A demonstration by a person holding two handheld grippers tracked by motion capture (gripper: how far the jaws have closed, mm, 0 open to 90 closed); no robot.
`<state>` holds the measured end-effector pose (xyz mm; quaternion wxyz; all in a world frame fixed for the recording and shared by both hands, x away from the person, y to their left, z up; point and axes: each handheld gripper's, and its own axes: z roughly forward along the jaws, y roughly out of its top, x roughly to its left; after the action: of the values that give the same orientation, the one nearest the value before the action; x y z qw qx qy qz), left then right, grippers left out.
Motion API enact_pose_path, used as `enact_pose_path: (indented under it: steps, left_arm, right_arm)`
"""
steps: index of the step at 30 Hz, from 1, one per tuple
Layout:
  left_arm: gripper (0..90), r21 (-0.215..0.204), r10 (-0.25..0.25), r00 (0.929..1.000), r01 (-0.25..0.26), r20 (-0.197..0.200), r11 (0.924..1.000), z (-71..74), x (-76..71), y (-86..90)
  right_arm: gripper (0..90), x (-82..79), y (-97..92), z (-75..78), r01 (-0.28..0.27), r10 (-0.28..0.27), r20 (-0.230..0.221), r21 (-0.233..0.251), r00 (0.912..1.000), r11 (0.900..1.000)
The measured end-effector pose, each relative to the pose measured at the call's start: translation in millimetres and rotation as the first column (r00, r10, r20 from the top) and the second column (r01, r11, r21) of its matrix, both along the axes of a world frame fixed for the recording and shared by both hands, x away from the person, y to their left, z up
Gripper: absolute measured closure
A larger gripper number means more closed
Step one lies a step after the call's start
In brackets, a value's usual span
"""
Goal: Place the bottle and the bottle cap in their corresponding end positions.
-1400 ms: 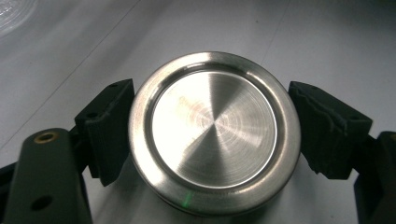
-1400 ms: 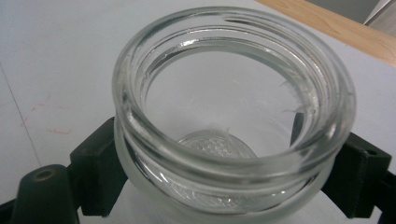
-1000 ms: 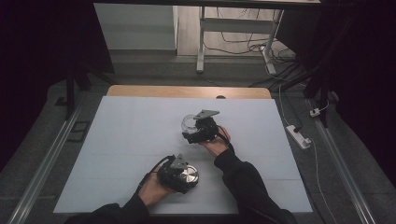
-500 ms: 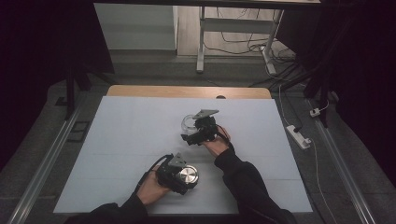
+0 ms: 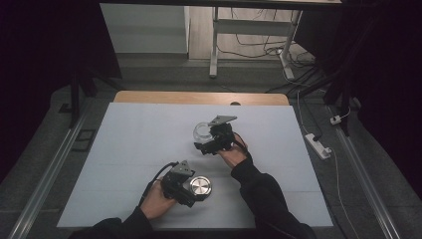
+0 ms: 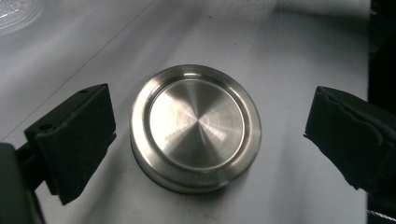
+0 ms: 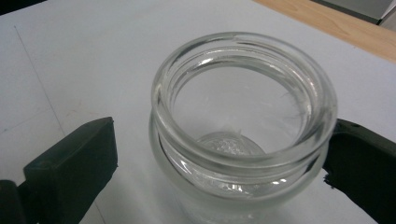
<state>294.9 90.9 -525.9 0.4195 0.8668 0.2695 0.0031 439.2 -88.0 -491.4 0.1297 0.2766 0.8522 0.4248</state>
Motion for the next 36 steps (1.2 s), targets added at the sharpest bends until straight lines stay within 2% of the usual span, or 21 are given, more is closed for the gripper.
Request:
enact_pose_path:
  steps: [10, 17, 24, 28, 36]
  left_arm:
    - [0.0, 0.003, 0.034, 0.9994, -0.034, 0.001, 0.9994, 8.0, -3.0, 15.1]
    - [0.0, -0.026, 0.063, 0.998, -0.063, 0.0, 0.9977, 13.9, -2.4, 28.3]
    - [0.0, -0.042, 0.043, 0.999, -0.043, -0.011, 0.9982, 15.7, -0.5, 36.7]
    - [0.0, -0.037, 0.044, 0.999, -0.044, -0.006, 0.9984, 15.9, -0.8, 40.0]
    - [0.0, -0.06, 0.056, 0.9983, -0.057, -0.014, 0.9966, 16.1, -0.8, 49.0]
  right_arm:
    - [0.0, -9.0, -5.6, 5.6, 0.007, -0.007, 0.028, -0.01, 0.9996, 0.9999]
    - [0.0, -16.2, -16.6, 10.2, 0.017, -0.018, 0.028, 0.017, 0.9995, 0.9997]
    - [0.0, -23.5, -28.8, 14.6, 0.011, -0.011, 0.014, 0.047, 0.9998, 0.9989]
    - [0.0, -29.3, -32.9, 15.1, 0.009, -0.009, 0.015, 0.039, 0.9998, 0.9992]
    - [0.0, -40.1, -39.1, 14.7, 0.004, -0.005, 0.021, 0.035, 0.9998, 0.9994]
